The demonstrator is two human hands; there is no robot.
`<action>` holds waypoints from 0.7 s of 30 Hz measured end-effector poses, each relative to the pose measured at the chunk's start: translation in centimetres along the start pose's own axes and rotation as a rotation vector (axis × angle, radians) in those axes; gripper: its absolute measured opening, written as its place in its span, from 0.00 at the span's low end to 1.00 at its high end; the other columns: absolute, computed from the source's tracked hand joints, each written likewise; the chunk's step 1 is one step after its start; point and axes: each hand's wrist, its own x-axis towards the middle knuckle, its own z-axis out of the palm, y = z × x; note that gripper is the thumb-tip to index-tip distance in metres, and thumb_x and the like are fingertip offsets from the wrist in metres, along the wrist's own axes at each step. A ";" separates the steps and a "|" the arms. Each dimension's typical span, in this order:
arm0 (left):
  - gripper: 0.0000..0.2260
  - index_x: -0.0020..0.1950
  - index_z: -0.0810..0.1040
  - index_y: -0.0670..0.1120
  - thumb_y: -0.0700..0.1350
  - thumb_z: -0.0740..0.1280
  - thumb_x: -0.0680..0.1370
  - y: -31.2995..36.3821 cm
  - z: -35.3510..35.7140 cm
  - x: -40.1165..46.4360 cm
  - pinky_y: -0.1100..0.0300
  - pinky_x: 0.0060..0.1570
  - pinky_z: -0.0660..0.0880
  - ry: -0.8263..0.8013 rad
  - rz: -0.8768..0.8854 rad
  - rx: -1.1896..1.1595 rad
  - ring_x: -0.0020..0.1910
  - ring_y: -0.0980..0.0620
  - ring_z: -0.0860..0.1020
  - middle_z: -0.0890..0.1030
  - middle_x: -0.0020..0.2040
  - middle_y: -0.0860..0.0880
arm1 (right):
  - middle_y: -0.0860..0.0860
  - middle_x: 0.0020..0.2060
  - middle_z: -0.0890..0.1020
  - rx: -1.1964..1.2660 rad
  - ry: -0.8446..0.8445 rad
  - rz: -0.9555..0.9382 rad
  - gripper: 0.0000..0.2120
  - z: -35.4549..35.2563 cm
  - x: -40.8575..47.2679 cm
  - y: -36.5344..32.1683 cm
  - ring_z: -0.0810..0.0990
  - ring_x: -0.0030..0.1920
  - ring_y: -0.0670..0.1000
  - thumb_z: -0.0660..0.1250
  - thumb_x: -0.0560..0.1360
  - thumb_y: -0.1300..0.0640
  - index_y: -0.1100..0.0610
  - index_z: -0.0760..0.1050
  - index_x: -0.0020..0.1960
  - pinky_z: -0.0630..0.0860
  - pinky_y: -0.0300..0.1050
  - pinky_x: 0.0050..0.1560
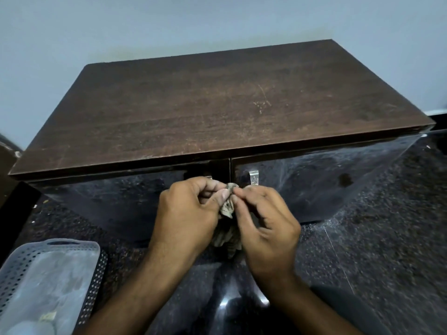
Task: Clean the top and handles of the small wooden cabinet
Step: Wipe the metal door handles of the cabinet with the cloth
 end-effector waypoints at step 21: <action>0.02 0.43 0.85 0.56 0.48 0.76 0.72 2.0 0.4 -0.1 0.82 0.35 0.67 0.207 0.169 0.115 0.36 0.74 0.78 0.78 0.31 0.68 | 0.61 0.44 0.82 -0.423 -0.156 -0.339 0.08 -0.1 2.7 1.1 0.82 0.42 0.62 0.71 0.75 0.69 0.68 0.82 0.54 0.80 0.54 0.42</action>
